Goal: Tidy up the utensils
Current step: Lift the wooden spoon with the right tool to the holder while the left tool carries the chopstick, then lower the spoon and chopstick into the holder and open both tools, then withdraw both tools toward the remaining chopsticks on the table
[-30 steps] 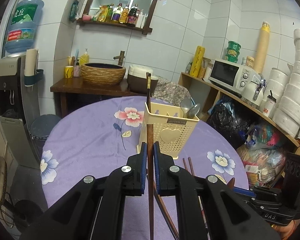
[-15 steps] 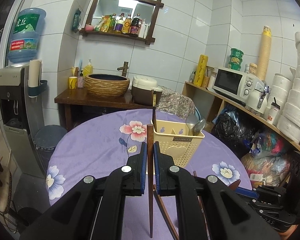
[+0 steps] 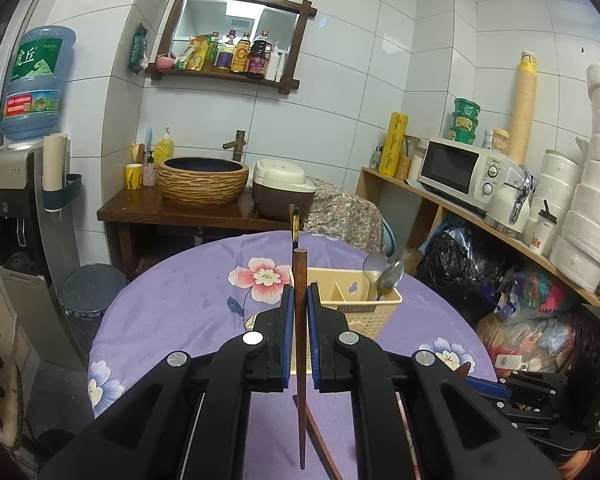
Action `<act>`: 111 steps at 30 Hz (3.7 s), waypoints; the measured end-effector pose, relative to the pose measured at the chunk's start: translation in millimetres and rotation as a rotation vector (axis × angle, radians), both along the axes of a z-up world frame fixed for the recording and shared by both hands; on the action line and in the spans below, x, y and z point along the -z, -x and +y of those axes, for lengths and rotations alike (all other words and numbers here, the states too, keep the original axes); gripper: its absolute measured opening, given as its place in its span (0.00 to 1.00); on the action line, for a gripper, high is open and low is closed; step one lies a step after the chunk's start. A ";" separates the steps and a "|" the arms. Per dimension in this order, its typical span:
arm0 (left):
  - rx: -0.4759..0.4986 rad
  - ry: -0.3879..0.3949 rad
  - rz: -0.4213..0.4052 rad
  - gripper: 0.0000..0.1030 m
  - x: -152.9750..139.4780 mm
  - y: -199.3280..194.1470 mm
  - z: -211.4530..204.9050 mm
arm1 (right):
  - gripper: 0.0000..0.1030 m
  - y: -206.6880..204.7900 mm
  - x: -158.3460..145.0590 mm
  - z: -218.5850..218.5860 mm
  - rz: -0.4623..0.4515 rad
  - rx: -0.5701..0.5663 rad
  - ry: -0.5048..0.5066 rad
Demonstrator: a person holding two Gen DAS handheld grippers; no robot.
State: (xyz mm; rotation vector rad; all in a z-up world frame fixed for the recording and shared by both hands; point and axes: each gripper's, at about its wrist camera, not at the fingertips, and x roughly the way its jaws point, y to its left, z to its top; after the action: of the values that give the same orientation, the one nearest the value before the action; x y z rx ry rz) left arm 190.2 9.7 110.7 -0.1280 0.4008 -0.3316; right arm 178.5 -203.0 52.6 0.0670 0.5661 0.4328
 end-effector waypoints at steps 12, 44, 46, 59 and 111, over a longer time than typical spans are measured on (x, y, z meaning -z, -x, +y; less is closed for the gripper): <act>-0.004 0.038 -0.124 0.08 -100.8 -55.9 -26.0 | 0.15 -73.7 -104.1 -1.3 -0.140 0.062 0.019; -0.081 -0.093 0.030 0.08 16.4 -123.2 -55.4 | 0.01 -150.3 -19.7 -2.6 -0.075 0.190 0.056; -0.079 -0.103 0.023 0.15 16.6 -118.6 -55.1 | 0.02 -143.3 -19.7 -3.9 -0.083 0.188 0.049; -0.080 -0.101 0.118 0.64 58.7 -52.8 -24.9 | 0.69 -68.9 15.8 -24.2 -0.066 0.266 0.130; -0.054 -0.385 0.394 0.82 186.9 34.7 -62.7 | 0.93 2.9 134.5 -56.3 0.289 0.468 0.287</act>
State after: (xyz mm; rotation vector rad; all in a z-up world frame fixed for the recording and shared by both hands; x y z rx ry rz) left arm 155.5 -53.0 -76.2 0.1759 0.8419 -0.1691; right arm 175.6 -259.4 -81.9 -0.0143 0.8661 -0.1193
